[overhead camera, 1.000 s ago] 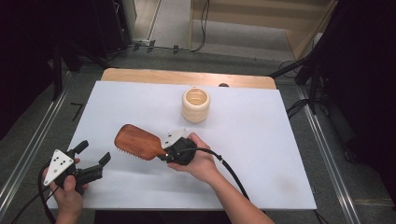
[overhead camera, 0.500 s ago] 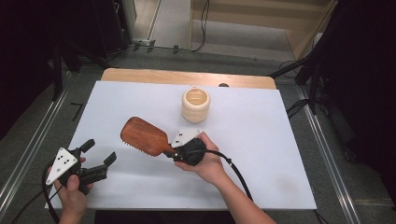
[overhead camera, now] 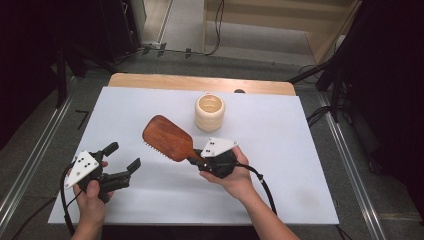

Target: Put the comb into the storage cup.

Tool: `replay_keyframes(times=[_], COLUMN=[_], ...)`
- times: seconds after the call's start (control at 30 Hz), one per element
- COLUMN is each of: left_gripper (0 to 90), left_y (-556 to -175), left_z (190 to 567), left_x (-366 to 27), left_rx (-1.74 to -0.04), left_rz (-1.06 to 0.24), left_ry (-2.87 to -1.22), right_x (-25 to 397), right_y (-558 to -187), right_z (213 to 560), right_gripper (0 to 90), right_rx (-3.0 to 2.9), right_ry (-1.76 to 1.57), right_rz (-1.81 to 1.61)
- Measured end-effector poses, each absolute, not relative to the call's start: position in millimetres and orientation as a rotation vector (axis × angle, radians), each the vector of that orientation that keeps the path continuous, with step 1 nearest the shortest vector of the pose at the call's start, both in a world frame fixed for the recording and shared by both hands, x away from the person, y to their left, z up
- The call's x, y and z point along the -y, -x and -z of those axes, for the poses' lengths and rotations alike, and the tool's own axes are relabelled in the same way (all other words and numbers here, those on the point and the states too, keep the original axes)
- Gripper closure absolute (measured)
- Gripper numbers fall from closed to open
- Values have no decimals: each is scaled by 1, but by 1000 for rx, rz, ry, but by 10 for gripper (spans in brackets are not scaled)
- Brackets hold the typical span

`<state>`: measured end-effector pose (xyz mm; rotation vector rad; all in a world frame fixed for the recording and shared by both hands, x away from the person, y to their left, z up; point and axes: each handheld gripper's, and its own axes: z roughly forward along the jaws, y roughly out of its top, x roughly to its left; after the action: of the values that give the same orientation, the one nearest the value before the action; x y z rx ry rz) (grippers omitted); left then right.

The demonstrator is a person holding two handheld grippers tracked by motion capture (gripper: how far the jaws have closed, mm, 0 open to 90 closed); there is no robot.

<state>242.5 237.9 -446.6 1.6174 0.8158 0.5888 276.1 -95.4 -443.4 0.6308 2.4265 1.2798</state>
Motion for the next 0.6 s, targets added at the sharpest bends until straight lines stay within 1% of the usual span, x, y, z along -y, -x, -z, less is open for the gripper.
replay_keyframes(times=[0.33,0.6], left_gripper=[101,99], left_y=[-247,-252], left_z=[422,413], left_x=[-201,-175], left_rx=[-749,-720], left_rz=[-538,-498], left_ry=[-1639,-1659], right_x=[119,130], right_y=[-268,-262], right_z=[441,445], right_gripper=[700,700], right_rx=[-2308,-2251], right_ry=[-671,-688], right_rz=[-1358,-1408])
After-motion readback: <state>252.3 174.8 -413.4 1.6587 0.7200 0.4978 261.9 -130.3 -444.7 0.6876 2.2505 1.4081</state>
